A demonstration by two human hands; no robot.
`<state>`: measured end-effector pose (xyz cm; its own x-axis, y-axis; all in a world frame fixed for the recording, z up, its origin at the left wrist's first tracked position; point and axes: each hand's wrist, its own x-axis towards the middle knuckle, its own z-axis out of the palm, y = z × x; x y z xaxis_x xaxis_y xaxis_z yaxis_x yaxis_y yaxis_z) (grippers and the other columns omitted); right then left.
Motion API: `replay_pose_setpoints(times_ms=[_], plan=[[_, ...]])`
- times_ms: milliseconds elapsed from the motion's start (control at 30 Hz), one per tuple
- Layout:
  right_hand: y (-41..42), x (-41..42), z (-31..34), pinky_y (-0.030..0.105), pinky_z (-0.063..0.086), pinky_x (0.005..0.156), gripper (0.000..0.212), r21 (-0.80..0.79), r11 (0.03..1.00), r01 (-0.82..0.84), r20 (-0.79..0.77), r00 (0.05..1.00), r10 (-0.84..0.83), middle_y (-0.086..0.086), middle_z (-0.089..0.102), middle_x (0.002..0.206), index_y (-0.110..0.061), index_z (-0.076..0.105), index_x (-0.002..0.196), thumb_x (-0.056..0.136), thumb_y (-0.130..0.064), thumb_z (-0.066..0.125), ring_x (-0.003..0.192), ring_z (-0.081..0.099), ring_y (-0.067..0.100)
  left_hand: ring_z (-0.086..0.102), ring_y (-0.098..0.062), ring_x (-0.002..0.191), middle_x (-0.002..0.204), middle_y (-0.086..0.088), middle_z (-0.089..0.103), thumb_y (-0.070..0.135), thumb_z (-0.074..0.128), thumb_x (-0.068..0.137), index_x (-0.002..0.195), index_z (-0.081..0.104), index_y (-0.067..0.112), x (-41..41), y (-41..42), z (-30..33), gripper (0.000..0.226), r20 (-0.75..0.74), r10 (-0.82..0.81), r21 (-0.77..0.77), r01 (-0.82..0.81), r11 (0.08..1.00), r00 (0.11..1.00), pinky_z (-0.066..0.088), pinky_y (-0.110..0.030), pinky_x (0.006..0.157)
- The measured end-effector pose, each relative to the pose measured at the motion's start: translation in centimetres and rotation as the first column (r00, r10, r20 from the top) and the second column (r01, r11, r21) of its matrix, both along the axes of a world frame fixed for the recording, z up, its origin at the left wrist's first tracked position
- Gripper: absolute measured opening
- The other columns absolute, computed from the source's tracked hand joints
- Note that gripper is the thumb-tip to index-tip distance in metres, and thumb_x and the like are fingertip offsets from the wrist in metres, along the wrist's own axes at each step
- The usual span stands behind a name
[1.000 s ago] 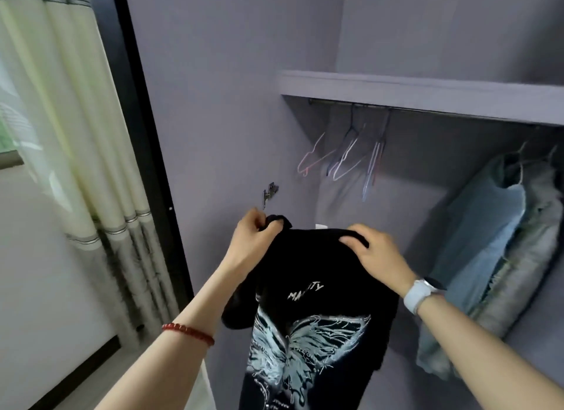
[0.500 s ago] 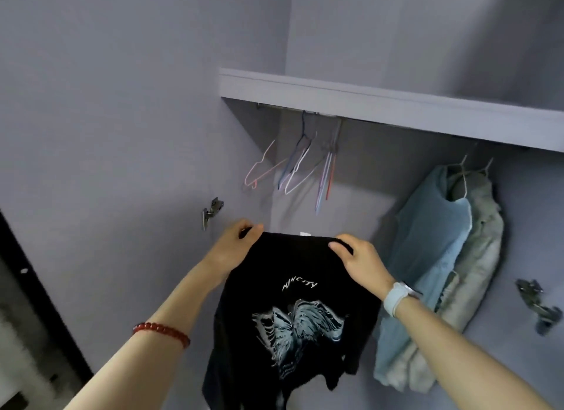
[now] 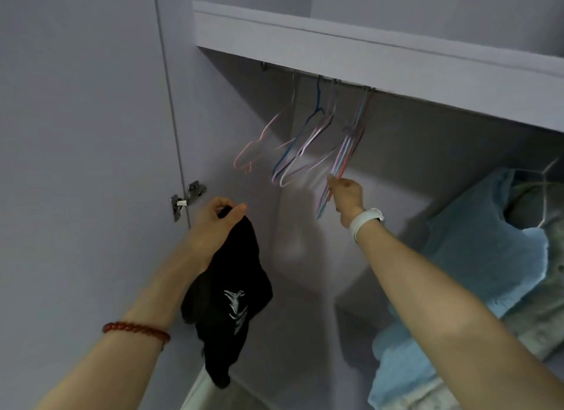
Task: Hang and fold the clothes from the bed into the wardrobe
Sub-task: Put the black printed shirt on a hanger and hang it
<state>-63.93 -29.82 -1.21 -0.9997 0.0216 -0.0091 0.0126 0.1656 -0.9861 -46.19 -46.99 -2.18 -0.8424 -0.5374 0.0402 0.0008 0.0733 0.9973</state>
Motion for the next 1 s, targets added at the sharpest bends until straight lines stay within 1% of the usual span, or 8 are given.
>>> replay_pose_setpoints(times_ms=[133, 233, 367, 500, 700, 867, 933, 1000], plan=[[-0.7, -2.4, -1.2, 0.022, 0.036, 0.055, 0.024, -0.089, 0.990, 0.113, 0.010, 0.994, -0.113, 0.008, 0.055, 0.077, -0.014, 0.057, 0.069, 0.091, -0.006, 0.050, 0.057, 0.042, 0.011, 0.054, -0.014, 0.062, 0.070, -0.001, 0.056, 0.018, 0.059, 0.091, 0.074, 0.054, 0.015, 0.0, -0.5, -0.2, 0.017, 0.014, 0.035, -0.061, -0.035, 0.998, 0.999, 0.044, -0.022, 0.059], [-0.2, -2.1, -1.5, 0.029, 0.039, 0.067, 0.012, -0.147, 0.983, 0.108, -0.056, 0.992, -0.117, -0.003, 0.052, 0.069, -0.014, 0.062, 0.090, 0.093, -0.009, 0.051, 0.063, 0.044, 0.011, 0.055, -0.015, 0.066, 0.072, -0.002, 0.058, 0.018, 0.060, 0.090, 0.075, 0.057, 0.016, 0.1, -1.3, -0.5, 0.015, 0.018, 0.015, -0.074, -0.014, 0.997, 1.000, 0.044, -0.025, 0.063], [1.5, -0.7, -0.3, 0.022, 0.038, 0.059, 0.021, -0.103, 0.992, 0.076, -0.157, 0.983, -0.092, -0.002, 0.047, 0.063, -0.018, 0.057, 0.075, 0.091, -0.006, 0.051, 0.058, 0.041, 0.011, 0.056, -0.016, 0.073, 0.078, -0.002, 0.060, 0.014, 0.061, 0.089, 0.079, 0.060, 0.017, 0.4, -1.7, -0.9, 0.011, 0.072, -0.063, -0.085, 0.069, 0.994, 0.995, 0.045, -0.026, 0.069], [2.9, 3.8, -1.4, 0.014, 0.035, 0.042, 0.015, -0.054, 0.998, -0.041, -0.118, 0.992, 0.034, 0.003, 0.044, 0.061, -0.011, 0.053, 0.080, 0.091, -0.001, 0.049, 0.052, 0.039, 0.012, 0.057, -0.013, 0.076, 0.085, -0.002, 0.061, 0.006, 0.059, 0.089, 0.085, 0.060, 0.017, 1.5, -1.2, -1.4, 0.012, 0.109, -0.146, 0.007, 0.146, 0.989, 0.983, 0.046, -0.016, 0.063], [4.9, 14.0, -10.3, 0.024, 0.037, 0.061, 0.025, -0.055, 0.994, -0.096, -0.052, 0.994, 0.093, 0.003, 0.050, 0.065, -0.019, 0.051, 0.075, 0.086, 0.004, 0.056, 0.058, 0.045, 0.009, 0.059, -0.020, 0.084, 0.093, -0.007, 0.062, 0.008, 0.059, 0.090, 0.089, 0.063, 0.016, 4.3, -0.2, -4.4, 0.009, 0.209, -0.247, 0.135, 0.222, 0.966, 0.946, 0.047, -0.024, 0.071], [5.5, 16.6, -10.7, 0.018, 0.048, 0.058, 0.035, -0.430, 0.903, 0.016, 0.066, 0.998, 0.014, -0.001, 0.054, 0.065, -0.019, 0.051, 0.105, 0.078, -0.001, 0.064, 0.052, 0.055, 0.005, 0.059, -0.018, 0.084, 0.093, -0.006, 0.062, 0.007, 0.059, 0.090, 0.091, 0.063, 0.016, 5.8, 0.5, -6.4, 0.009, 0.259, -0.285, 0.159, 0.250, 0.955, 0.923, 0.047, -0.022, 0.070], [6.1, 16.7, -11.4, 0.020, 0.043, 0.046, 0.020, -0.367, 0.915, 0.165, 0.092, 0.986, -0.141, -0.002, 0.044, 0.059, -0.026, 0.053, 0.096, 0.087, -0.010, 0.061, 0.043, 0.044, 0.004, 0.059, -0.017, 0.085, 0.092, -0.004, 0.062, 0.007, 0.059, 0.090, 0.090, 0.063, 0.017, 6.1, 0.8, -6.9, 0.011, 0.281, -0.301, 0.129, 0.275, 0.953, 0.911, 0.047, -0.021, 0.072], [6.8, 17.4, -12.5, 0.024, 0.039, 0.052, 0.016, -0.104, 0.970, 0.220, 0.090, 0.973, -0.211, 0.001, 0.049, 0.064, -0.024, 0.057, 0.089, 0.080, -0.035, 0.064, 0.051, 0.047, 0.012, 0.058, -0.018, 0.090, 0.094, -0.003, 0.062, 0.007, 0.058, 0.090, 0.095, 0.063, 0.014, 6.3, 0.8, -7.3, 0.010, 0.326, -0.325, 0.060, 0.324, 0.944, 0.888, 0.047, -0.023, 0.078]])
